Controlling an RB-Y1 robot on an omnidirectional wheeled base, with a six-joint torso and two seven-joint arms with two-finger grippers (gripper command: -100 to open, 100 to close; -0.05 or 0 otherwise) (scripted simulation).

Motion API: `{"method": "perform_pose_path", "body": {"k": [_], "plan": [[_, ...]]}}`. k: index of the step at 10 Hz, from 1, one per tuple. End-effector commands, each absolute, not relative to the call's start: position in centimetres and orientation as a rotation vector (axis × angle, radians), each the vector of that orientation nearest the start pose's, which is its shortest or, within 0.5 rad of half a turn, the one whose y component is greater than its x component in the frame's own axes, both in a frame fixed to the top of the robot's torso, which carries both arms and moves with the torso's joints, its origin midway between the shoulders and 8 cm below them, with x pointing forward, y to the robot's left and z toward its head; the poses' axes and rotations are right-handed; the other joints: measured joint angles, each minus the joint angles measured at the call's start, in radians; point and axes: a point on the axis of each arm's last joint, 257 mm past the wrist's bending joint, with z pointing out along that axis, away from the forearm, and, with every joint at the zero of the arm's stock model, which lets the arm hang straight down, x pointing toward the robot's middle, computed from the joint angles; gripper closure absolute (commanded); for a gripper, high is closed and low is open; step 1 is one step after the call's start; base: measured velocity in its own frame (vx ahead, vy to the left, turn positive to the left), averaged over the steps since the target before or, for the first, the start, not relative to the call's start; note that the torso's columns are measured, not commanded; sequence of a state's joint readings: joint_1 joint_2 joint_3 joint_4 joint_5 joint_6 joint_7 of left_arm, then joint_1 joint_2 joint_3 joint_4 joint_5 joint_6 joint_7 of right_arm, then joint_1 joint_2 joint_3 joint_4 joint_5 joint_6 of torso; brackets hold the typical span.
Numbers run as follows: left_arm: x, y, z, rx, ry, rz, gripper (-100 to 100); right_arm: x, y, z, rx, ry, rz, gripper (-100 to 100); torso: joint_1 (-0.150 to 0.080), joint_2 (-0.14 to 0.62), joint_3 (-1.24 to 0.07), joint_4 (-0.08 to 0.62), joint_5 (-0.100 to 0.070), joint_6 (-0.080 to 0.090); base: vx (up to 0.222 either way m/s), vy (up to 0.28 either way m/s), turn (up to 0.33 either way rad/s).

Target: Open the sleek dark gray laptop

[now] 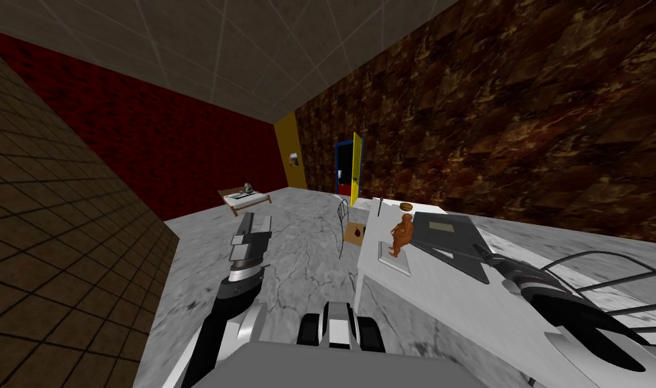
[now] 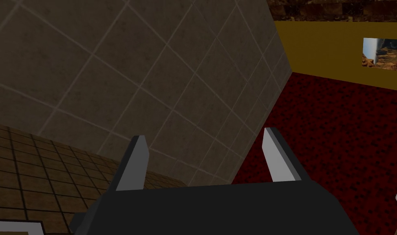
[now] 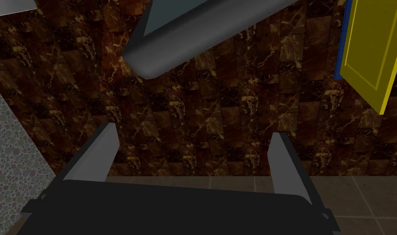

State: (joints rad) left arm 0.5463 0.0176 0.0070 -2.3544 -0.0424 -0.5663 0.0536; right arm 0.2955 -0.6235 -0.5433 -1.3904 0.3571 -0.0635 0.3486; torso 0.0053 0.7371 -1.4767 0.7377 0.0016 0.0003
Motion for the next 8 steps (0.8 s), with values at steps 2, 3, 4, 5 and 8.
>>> {"method": "perform_pose_path", "body": {"k": [2, 3, 4, 5, 8], "plan": [[31.5, 27.2, 5.4, -0.554, 0.574, -1.328, 0, 39.3, -70.0, -18.3, 0.568, 1.518, -0.258, -100, -0.008, 0.002, 0.001, 0.001, -0.002, 0.0, 0.003, 0.041, -0.074], [31.5, 27.2, 5.4, -0.554, 0.574, -1.328, 0, 39.3, -70.7, -19.1, 0.594, 1.523, -0.263, -100, -0.008, 0.001, 0.001, 0.0, -0.002, 0.0, 0.008, 0.045, -0.118], [31.5, 27.2, 5.4, -0.554, 0.574, -1.328, 0, 41.5, -69.7, -18.0, 0.537, 1.527, -0.228, -100, -0.007, 0.001, 0.001, 0.0, -0.002, 0.0, 0.006, 0.061, -0.187], [31.5, 27.2, 5.4, -0.554, 0.574, -1.328, 0, 41.7, -70.4, -18.5, 0.563, 1.527, -0.23, -100, -0.005, 0.001, 0.001, 0.0, -0.001, 0.0, 0.006, 0.052, -0.097], [31.5, 27.2, 5.4, -0.554, 0.574, -1.328, 0, 44.0, -70.0, -17.6, 0.53, 1.529, -0.202, -100, -0.005, 0.001, 0.001, 0.0, -0.002, 0.0, 0.006, 0.039, -0.091]]}}
